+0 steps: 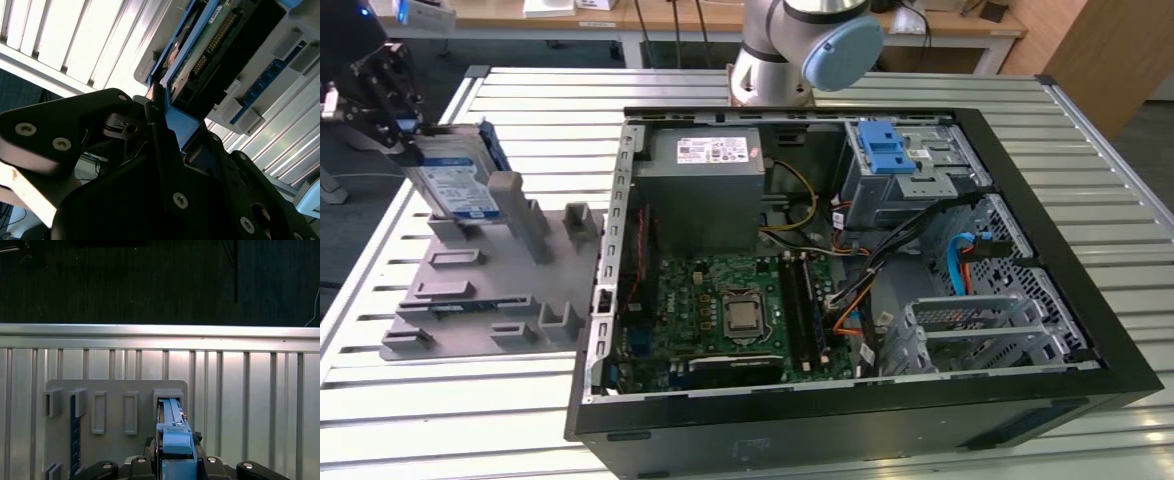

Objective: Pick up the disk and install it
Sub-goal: 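Pick up the disk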

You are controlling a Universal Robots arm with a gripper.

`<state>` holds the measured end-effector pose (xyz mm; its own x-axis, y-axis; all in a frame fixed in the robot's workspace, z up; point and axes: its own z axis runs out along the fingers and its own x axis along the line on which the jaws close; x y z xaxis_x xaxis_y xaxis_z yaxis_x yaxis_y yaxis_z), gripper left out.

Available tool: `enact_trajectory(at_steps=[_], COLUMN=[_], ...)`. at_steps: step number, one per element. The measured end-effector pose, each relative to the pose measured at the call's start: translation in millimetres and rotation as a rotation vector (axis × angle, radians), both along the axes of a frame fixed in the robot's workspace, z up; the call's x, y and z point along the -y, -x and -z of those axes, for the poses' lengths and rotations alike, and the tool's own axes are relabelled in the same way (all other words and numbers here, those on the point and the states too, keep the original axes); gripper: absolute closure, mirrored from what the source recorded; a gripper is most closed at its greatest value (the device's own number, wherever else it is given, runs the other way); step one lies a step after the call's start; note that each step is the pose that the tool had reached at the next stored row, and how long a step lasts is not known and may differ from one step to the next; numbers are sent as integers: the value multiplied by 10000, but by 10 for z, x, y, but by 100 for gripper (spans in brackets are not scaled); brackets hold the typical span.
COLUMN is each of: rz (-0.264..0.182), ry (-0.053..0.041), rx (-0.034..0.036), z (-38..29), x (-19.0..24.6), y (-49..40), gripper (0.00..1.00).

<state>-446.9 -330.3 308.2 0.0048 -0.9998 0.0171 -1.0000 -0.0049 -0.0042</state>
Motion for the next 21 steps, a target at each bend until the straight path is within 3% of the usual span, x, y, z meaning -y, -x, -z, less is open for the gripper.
enact_trajectory(at_steps=[10, 14, 21], rz=[0, 0, 0], ry=[0, 0, 2], rx=[1, -1, -4], z=[-93, -83, 0], x=[0, 0, 0], y=[0, 0, 0], gripper=[63, 63, 63])
